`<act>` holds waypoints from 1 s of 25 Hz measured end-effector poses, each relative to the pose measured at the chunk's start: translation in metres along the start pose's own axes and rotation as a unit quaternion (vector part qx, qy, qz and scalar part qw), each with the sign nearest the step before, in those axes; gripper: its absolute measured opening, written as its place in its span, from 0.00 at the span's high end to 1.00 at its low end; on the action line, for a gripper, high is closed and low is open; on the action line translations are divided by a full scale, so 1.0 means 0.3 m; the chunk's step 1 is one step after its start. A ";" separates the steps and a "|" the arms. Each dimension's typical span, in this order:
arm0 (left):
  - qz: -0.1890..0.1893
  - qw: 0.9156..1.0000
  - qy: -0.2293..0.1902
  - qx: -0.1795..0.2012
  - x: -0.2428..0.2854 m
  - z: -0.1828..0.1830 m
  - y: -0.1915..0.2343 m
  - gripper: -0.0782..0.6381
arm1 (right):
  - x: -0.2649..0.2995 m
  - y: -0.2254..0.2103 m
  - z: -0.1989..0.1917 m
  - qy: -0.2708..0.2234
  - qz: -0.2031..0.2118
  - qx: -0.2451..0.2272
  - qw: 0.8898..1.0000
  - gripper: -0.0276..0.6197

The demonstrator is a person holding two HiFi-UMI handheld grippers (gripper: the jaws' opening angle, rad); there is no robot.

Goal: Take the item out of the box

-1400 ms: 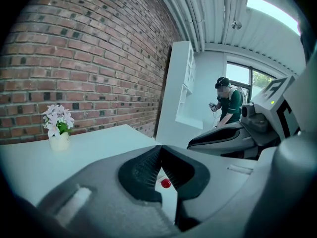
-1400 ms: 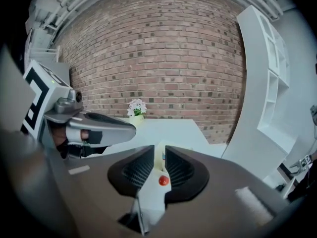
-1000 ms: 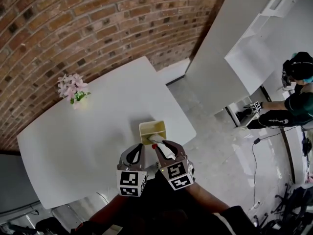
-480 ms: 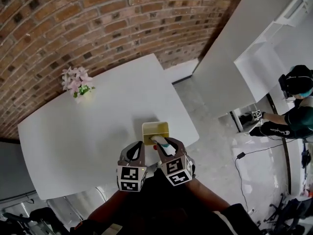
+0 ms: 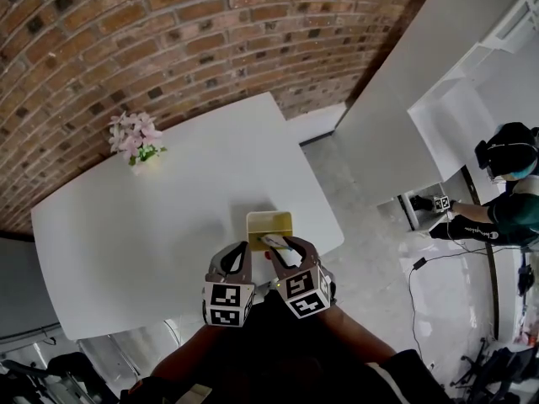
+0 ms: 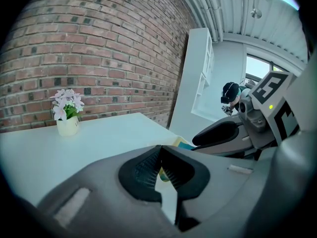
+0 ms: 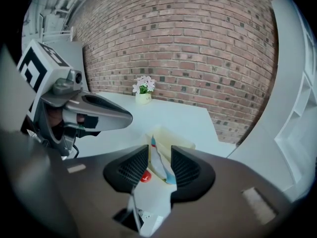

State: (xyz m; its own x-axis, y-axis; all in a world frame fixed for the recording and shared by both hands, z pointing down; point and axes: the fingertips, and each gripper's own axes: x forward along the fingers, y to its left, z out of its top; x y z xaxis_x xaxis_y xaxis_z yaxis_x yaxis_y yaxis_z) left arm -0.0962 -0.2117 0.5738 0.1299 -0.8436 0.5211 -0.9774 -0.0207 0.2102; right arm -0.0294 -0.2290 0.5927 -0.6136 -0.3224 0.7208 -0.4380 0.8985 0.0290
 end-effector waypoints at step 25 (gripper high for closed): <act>-0.016 1.000 -0.004 0.005 -0.008 0.015 -0.005 0.88 | 0.012 -0.007 -0.022 0.013 -0.020 0.009 1.000 0.95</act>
State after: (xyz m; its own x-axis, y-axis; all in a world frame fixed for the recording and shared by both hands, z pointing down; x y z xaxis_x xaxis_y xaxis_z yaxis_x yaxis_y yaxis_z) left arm -0.0959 -0.2121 0.5687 0.1593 -0.8468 0.5075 -0.9746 -0.0528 0.2178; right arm -0.0264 -0.2300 0.5998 -0.5790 -0.3496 0.7366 -0.4739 0.8794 0.0449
